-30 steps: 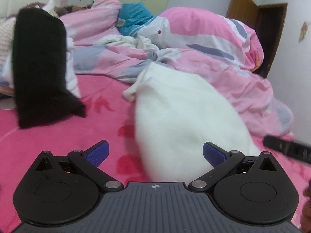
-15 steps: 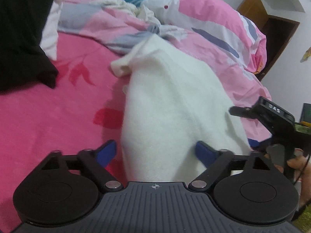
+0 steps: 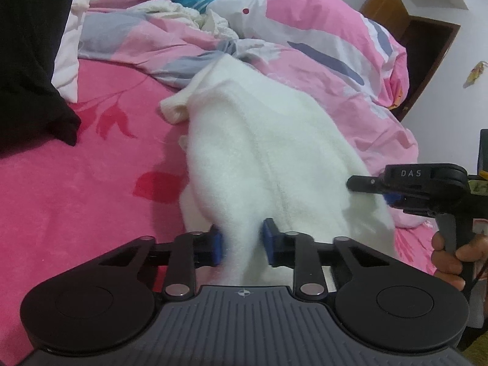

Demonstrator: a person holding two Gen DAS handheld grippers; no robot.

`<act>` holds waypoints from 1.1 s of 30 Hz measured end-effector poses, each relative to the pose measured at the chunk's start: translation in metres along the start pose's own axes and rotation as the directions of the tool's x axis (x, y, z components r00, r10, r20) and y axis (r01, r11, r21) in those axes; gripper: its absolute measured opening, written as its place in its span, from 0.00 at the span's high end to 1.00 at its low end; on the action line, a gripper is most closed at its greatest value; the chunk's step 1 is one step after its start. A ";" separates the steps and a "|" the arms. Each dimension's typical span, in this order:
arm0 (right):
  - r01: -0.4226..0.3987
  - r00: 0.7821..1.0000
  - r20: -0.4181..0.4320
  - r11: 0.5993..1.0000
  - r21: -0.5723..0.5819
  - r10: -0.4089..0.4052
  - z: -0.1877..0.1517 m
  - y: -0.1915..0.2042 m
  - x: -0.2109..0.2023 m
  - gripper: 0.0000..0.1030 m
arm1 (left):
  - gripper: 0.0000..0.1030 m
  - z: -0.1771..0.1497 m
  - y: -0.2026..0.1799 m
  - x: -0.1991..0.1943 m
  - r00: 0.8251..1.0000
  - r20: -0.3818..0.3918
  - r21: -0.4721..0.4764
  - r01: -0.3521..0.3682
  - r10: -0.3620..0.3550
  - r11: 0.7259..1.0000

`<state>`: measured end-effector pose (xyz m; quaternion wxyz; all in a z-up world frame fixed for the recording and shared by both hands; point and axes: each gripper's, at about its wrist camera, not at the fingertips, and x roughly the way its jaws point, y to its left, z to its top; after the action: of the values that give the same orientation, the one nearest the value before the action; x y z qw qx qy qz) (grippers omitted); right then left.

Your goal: Fold clothes

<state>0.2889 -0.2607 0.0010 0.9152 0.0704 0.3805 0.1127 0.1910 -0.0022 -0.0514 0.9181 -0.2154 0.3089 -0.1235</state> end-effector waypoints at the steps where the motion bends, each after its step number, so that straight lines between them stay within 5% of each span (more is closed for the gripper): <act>1: -0.001 1.000 0.003 1.000 -0.013 0.001 -0.002 0.003 -0.004 0.75 | 0.83 0.000 0.000 -0.002 1.000 0.002 0.002 0.004 -0.004 1.000; 14: -0.059 0.997 0.050 0.997 -0.057 0.062 -0.036 0.038 -0.081 0.86 | 0.89 -0.020 -0.006 -0.054 0.991 0.026 0.007 0.133 -0.133 0.991; 22: -0.090 0.993 0.073 0.996 0.013 0.089 -0.076 0.037 -0.133 0.89 | 0.89 -0.042 -0.015 -0.093 0.977 0.000 0.092 0.214 -0.215 0.973; 28: -0.122 0.990 0.086 0.989 0.083 0.115 -0.116 0.033 -0.169 1.00 | 0.89 -0.062 -0.020 -0.115 0.971 -0.050 0.144 0.237 -0.232 0.961; 33: -0.033 0.999 0.045 0.995 0.099 0.029 -0.146 0.024 -0.180 1.00 | 0.89 -0.076 -0.025 -0.118 0.976 -0.067 0.195 0.218 -0.209 0.956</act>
<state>0.0581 -0.2778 0.0270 0.9168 0.1242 0.3644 0.1064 0.0495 -0.0056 -0.0335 0.9092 -0.1507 0.2904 -0.2574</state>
